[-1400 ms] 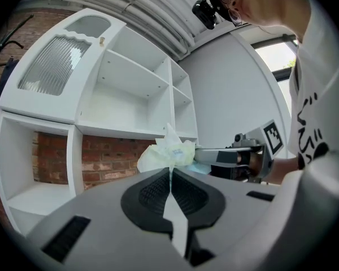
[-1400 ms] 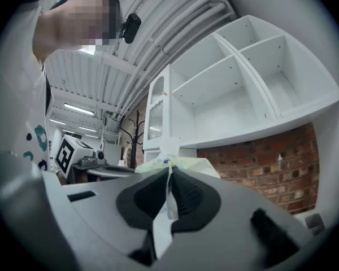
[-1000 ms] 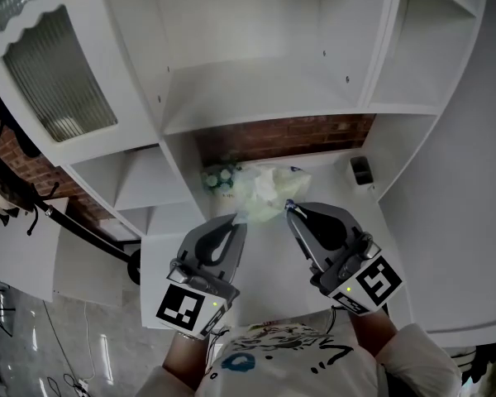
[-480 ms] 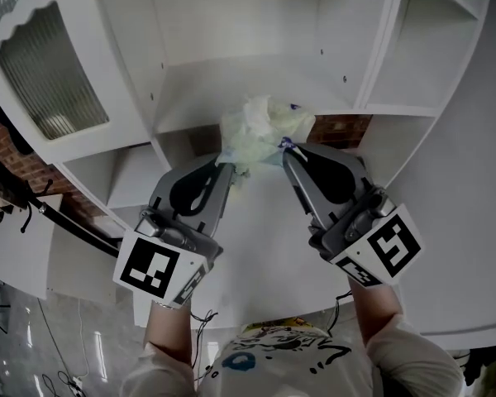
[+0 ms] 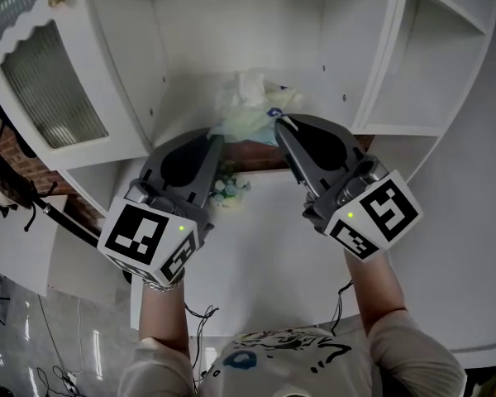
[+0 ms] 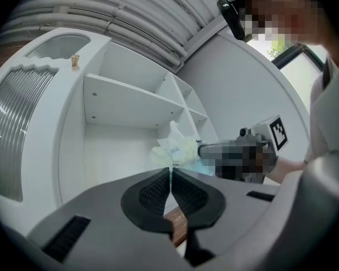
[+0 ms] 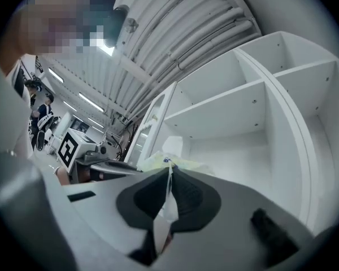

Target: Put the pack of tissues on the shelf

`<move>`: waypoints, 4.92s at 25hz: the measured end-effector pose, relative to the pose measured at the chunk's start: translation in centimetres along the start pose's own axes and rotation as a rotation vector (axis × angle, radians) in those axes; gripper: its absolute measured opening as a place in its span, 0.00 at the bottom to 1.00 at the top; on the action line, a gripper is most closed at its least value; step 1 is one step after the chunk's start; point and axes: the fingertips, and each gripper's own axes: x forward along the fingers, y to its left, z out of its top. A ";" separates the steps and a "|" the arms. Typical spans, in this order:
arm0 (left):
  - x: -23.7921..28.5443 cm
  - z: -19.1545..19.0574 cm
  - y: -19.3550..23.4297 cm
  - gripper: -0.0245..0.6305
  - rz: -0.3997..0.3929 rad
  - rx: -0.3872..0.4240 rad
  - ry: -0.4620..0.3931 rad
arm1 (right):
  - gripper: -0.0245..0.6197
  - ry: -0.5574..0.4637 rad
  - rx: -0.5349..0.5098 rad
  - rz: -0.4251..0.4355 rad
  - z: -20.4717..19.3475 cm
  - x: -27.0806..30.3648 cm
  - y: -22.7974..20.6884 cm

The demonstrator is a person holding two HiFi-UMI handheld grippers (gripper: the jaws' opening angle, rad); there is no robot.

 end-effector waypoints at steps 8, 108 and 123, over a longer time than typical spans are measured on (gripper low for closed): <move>2.1 1.3 2.1 0.06 0.028 -0.012 0.012 | 0.08 0.009 -0.019 0.000 0.7 2.2 -2.3; 1.9 -5.1 4.6 0.19 0.170 0.136 0.328 | 0.24 0.387 0.073 0.018 -7.6 0.5 -4.5; -4.2 -9.1 0.3 0.10 0.115 0.083 0.322 | 0.13 0.440 0.029 -0.029 -9.0 -4.2 2.1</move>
